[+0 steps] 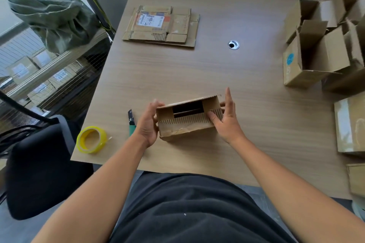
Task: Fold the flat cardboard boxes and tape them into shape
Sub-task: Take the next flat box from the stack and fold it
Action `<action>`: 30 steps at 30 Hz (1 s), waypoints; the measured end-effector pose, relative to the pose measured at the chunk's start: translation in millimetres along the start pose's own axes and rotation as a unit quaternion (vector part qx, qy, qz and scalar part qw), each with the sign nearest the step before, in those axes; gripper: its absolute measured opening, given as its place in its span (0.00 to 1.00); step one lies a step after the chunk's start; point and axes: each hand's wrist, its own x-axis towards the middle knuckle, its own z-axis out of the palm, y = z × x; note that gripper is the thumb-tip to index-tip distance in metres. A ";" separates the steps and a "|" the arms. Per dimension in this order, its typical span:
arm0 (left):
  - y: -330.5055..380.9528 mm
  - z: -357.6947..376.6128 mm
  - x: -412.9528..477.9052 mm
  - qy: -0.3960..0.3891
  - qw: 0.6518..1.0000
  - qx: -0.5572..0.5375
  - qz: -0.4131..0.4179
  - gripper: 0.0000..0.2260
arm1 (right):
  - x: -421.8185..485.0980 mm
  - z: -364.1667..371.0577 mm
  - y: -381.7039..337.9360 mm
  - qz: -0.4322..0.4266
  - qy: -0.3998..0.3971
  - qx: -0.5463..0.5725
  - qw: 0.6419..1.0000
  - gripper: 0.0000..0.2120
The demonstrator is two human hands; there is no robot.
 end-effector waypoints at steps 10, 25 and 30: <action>-9.3 -19.8 -16.4 -0.117 0.893 0.431 0.058 0.27 | -15.2 -3.3 3.4 0.014 0.057 0.019 0.998 0.19; -63.8 37.3 -42.0 -0.104 0.956 0.271 -0.036 0.28 | -82.6 37.7 -4.2 0.185 0.047 0.123 0.974 0.44; -77.4 34.5 -54.6 -0.079 0.969 0.228 -0.051 0.29 | -75.4 37.7 -6.4 0.157 0.003 0.118 0.981 0.40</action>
